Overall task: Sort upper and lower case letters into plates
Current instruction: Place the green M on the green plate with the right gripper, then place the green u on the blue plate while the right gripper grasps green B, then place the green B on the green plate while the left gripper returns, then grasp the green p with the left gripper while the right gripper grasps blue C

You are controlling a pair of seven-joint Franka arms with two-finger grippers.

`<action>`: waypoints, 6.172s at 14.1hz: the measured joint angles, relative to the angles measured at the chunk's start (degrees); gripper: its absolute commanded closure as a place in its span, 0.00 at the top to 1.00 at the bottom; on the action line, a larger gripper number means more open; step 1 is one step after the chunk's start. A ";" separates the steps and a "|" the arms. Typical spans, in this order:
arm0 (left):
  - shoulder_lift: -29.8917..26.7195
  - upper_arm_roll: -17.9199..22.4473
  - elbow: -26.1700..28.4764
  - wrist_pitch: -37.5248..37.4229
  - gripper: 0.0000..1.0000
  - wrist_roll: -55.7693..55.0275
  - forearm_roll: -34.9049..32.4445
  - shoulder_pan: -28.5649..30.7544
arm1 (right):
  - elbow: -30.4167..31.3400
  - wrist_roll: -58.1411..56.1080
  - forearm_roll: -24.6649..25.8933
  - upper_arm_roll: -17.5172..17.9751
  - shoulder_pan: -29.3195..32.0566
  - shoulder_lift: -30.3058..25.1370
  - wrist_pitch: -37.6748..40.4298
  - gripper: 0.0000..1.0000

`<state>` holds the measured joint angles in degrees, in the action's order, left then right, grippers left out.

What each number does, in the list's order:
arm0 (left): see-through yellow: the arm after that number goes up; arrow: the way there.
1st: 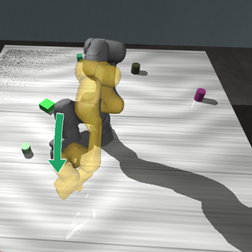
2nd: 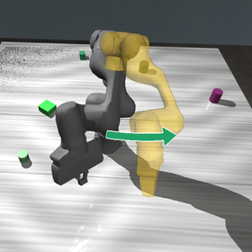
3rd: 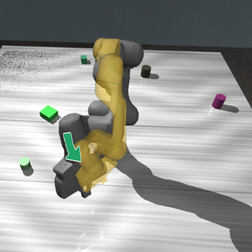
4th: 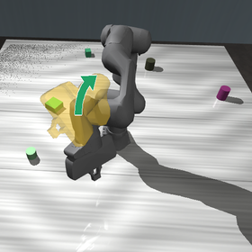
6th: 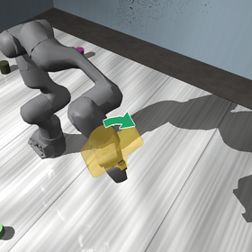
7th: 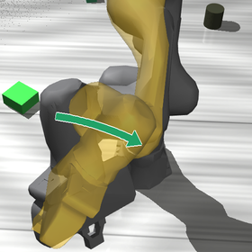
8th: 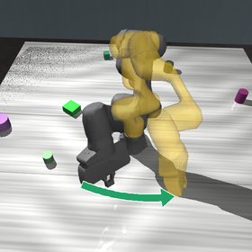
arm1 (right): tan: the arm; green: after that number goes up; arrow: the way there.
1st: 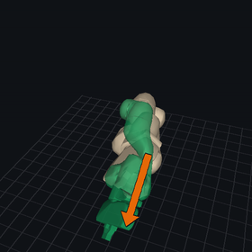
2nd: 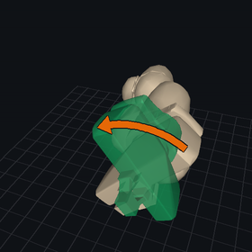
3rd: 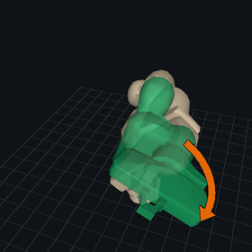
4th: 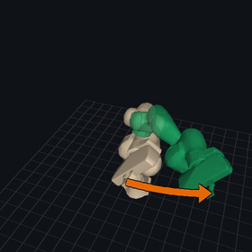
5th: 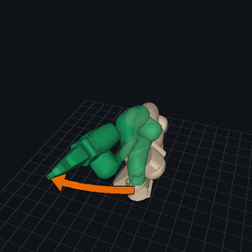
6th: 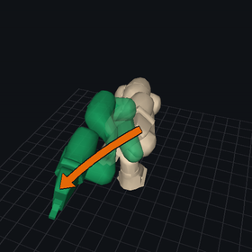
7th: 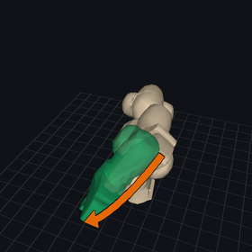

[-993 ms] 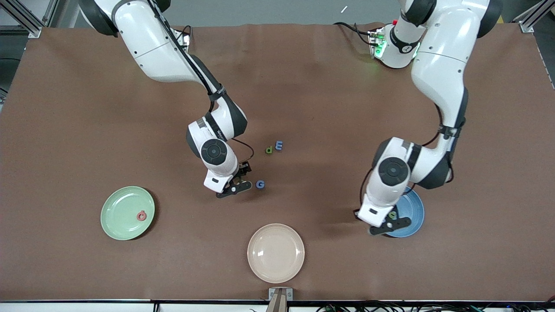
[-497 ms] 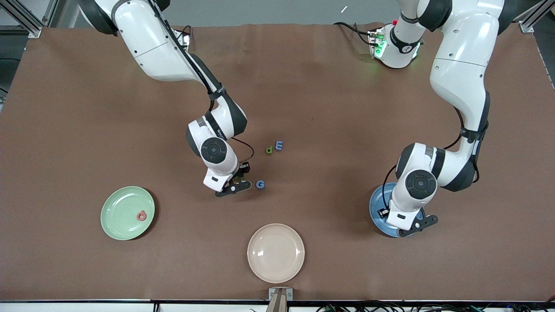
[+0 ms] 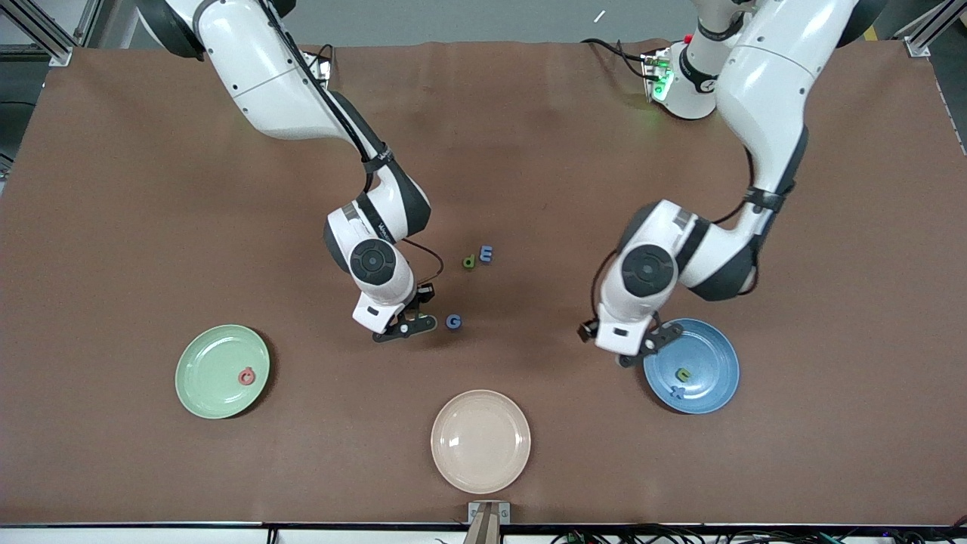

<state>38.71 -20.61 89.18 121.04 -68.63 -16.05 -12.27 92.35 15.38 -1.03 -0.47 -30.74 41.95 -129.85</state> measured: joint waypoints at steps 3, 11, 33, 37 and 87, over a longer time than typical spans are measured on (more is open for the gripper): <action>0.64 -5.80 3.07 2.21 0.83 -12.59 0.63 -0.55 | -2.33 -3.76 4.19 -5.03 1.24 -1.75 3.47 0.10; 6.50 -7.38 4.33 9.37 0.74 -49.86 0.79 -11.61 | -2.70 -22.33 7.77 -18.46 4.78 -2.85 4.69 0.12; 7.05 0.49 3.76 14.20 0.00 -59.56 0.54 -20.65 | -5.52 17.74 -6.06 -14.99 -8.74 -0.66 0.84 0.88; 5.77 3.05 2.01 10.23 0.00 -50.72 -2.48 -16.89 | -5.31 28.47 -6.25 -14.30 -12.18 2.02 -0.28 0.86; 12.87 -3.71 -4.83 11.86 0.01 1.32 -7.99 -19.44 | -12.22 -5.27 -13.17 -22.54 -7.24 5.48 2.36 0.75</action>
<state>51.57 -24.32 84.35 132.90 -67.31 -24.04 -31.71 80.13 10.11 -14.20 -23.01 -37.98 47.43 -127.49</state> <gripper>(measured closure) 0.700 0.251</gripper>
